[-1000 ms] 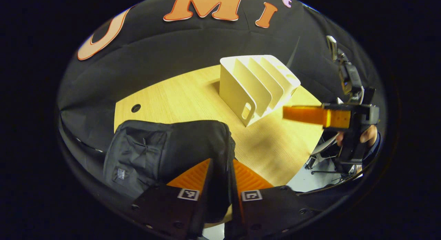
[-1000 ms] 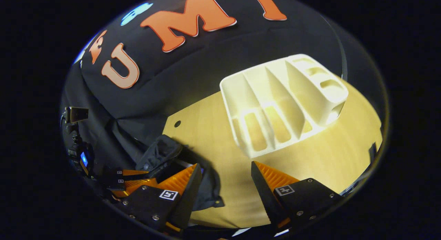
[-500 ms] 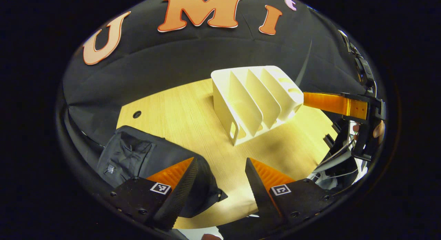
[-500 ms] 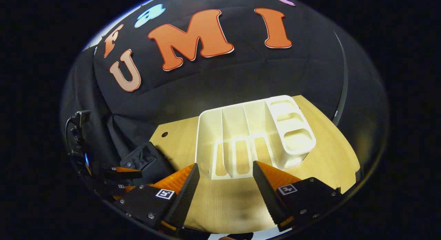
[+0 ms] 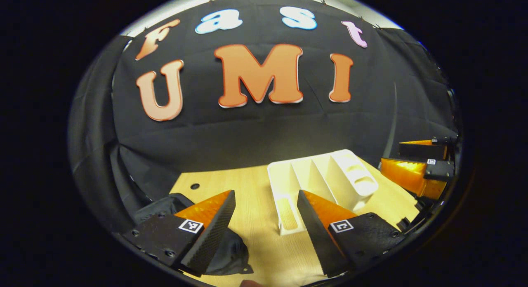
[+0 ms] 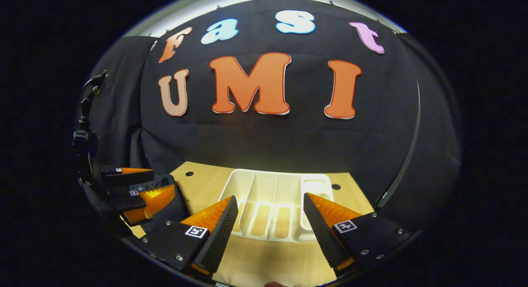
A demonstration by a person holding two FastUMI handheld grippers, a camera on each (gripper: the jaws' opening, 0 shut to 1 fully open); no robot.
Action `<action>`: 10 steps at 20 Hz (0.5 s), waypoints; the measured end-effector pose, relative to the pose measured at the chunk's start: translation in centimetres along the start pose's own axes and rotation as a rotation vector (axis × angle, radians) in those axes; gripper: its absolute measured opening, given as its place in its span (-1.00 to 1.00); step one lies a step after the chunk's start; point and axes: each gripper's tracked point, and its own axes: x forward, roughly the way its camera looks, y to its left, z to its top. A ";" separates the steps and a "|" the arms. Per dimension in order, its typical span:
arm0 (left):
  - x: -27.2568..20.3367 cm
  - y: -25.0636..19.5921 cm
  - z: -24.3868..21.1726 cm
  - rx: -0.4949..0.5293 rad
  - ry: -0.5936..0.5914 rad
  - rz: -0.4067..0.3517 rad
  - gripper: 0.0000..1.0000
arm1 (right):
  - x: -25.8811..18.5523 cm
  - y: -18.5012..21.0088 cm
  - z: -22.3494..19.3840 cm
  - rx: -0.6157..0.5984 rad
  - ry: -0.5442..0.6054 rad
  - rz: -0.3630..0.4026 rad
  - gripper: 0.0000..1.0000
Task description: Open the schoolbag, grab two books from the bookshelf and put them into the schoolbag.
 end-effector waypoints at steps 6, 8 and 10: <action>-2.3 -0.2 4.7 -0.087 -0.203 0.071 0.91 | -1.1 -1.0 1.8 -0.010 -0.107 -0.029 0.90; -3.0 -0.2 6.2 -0.071 -0.282 0.081 0.91 | -1.5 -0.9 1.8 0.011 -0.118 -0.035 0.89; -3.6 -0.5 7.6 -0.058 -0.367 0.071 0.92 | -2.2 -1.1 1.7 0.023 -0.130 -0.046 0.90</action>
